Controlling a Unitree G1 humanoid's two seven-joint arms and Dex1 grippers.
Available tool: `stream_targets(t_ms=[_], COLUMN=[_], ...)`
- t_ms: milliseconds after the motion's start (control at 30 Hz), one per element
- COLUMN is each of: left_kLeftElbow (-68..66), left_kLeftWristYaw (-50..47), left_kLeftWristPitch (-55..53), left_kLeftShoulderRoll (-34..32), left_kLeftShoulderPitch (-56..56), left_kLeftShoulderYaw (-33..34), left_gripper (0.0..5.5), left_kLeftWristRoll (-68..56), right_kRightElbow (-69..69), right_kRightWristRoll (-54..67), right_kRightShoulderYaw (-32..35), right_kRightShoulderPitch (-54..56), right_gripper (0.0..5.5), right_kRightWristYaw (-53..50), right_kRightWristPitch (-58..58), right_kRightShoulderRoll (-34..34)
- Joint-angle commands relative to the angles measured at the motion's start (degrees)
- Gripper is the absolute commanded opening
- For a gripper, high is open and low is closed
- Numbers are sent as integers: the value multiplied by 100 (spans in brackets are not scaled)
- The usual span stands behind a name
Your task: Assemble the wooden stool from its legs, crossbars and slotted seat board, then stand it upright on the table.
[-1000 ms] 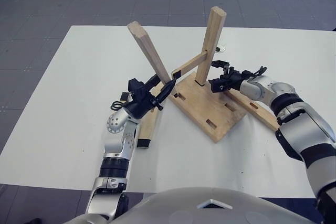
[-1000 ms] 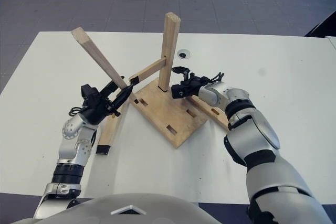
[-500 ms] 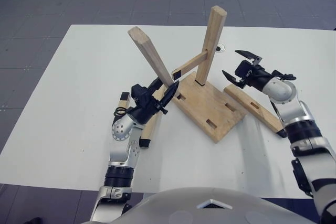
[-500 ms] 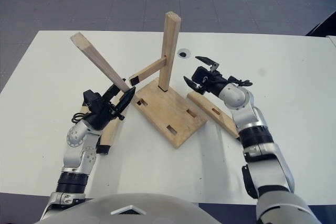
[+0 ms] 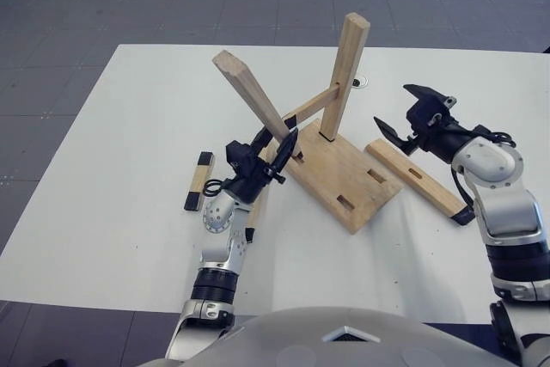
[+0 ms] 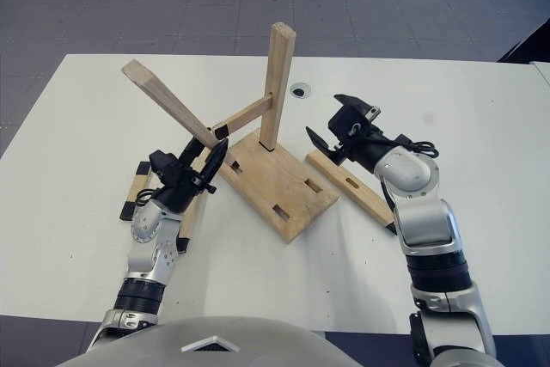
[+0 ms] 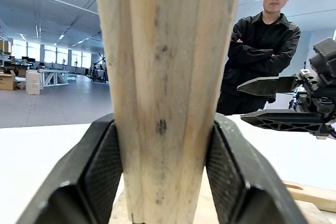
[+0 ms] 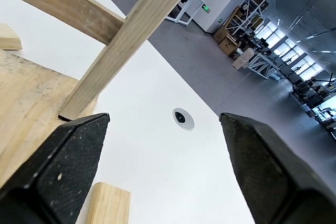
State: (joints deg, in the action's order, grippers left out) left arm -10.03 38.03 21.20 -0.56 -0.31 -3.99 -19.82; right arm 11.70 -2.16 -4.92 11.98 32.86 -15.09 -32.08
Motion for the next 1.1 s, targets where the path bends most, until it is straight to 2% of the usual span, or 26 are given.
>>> stream_targets(t_ms=[33, 467, 567, 667, 900, 1100], left_kLeftElbow=[-226, -634, -565, -503, -564, -470], left_kLeftWristYaw=[-18, 99, 26, -24, -138, -5], left_kLeftWristPitch=[-166, -177, -72, 134, 160, -201], left_kLeftShoulderRoll=[-212, -331, -379, -428, -467, -459], left_kLeftShoulderPitch=[-154, -550, -631, -608, -543, -537], left_kLeftShoulderYaw=[-56, -132, -150, -88, -34, 19], left_gripper=[211, 211, 211, 211, 211, 211], left_kLeftWristRoll=[256, 375, 510, 594, 612, 279], right_kRightElbow=[-59, -84, -412, -1483, -5306, -7696], right_kRightWristRoll=[-60, -99, -448, -711, -970, -1266], right_kRightShoulderYaw=[-18, -6, -356, -628, -1015, -1191], right_kRightShoulderPitch=[63, 29, 122, 758, 2800, 3521], right_gripper=[387, 387, 387, 387, 387, 387], right_kRightWristYaw=[88, 75, 233, 222, 6, -48], right_kRightWristPitch=[-99, -67, -125, 270, 2122, 3167], right_kRightShoulderRoll=[-115, -122, -295, -160, 816, 1345])
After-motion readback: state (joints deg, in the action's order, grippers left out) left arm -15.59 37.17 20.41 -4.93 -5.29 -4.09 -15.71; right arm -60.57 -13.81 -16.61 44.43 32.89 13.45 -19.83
